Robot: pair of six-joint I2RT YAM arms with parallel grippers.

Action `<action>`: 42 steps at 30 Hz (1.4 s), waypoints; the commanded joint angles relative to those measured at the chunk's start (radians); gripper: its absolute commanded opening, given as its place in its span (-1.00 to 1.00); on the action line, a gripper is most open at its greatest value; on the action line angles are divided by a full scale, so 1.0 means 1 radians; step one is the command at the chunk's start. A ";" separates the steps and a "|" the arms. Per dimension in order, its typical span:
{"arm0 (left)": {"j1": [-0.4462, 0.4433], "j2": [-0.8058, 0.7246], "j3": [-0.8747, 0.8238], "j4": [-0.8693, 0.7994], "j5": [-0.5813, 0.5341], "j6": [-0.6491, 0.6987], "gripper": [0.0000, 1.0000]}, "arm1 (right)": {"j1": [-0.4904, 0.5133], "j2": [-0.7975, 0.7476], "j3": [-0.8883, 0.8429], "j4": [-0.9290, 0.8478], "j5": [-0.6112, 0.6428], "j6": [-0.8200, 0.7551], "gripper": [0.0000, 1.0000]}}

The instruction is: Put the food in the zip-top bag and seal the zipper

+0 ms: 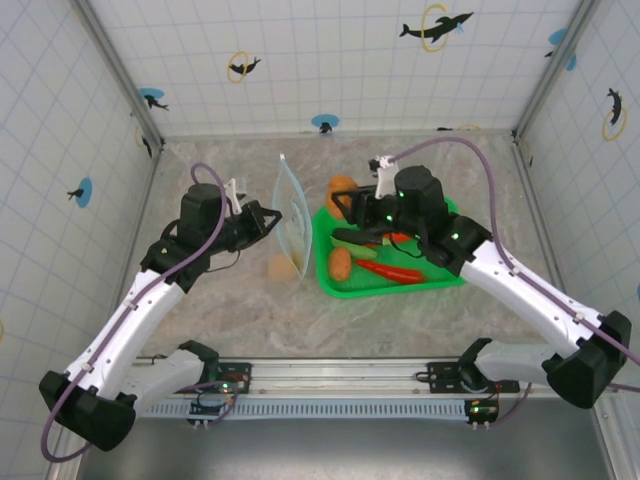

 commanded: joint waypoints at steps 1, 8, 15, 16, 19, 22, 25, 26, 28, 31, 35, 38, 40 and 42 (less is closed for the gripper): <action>0.004 -0.001 -0.007 0.018 0.023 0.020 -1.00 | 0.053 0.066 0.112 0.048 -0.014 -0.032 0.06; 0.004 0.000 -0.007 0.014 0.033 0.018 -1.00 | 0.115 0.211 0.254 0.028 -0.035 -0.046 0.08; 0.004 -0.006 0.009 0.005 0.036 0.015 -1.00 | 0.143 0.304 0.318 -0.035 0.053 -0.055 0.08; 0.004 -0.007 0.015 0.002 0.036 0.015 -1.00 | 0.145 0.316 0.325 -0.055 0.089 -0.060 0.08; 0.004 -0.007 0.044 -0.010 0.037 0.013 -1.00 | 0.152 0.335 0.333 -0.104 0.191 -0.083 0.08; 0.004 -0.007 0.069 -0.013 0.046 0.003 -1.00 | 0.159 0.343 0.331 -0.129 0.247 -0.093 0.08; 0.004 -0.002 0.083 -0.006 0.066 -0.003 -1.00 | 0.171 0.352 0.333 -0.127 0.240 -0.099 0.12; 0.004 0.002 0.084 -0.002 0.075 -0.005 -1.00 | 0.179 0.358 0.336 -0.126 0.247 -0.104 0.13; 0.004 0.009 0.080 0.008 0.091 -0.010 -1.00 | 0.190 0.371 0.348 -0.127 0.253 -0.112 0.23; 0.004 0.009 0.058 0.027 0.097 -0.024 -1.00 | 0.201 0.386 0.367 -0.138 0.257 -0.112 0.65; 0.004 0.002 0.034 0.041 0.090 -0.040 -1.00 | 0.206 0.373 0.364 -0.142 0.266 -0.117 0.79; 0.004 -0.004 0.025 0.040 0.083 -0.041 -1.00 | 0.206 0.352 0.349 -0.137 0.269 -0.122 0.78; 0.004 -0.006 0.020 0.042 0.078 -0.037 -1.00 | 0.206 0.336 0.335 -0.132 0.262 -0.124 0.75; 0.004 -0.009 0.018 0.038 0.064 -0.024 -1.00 | 0.206 0.318 0.322 -0.123 0.251 -0.124 0.71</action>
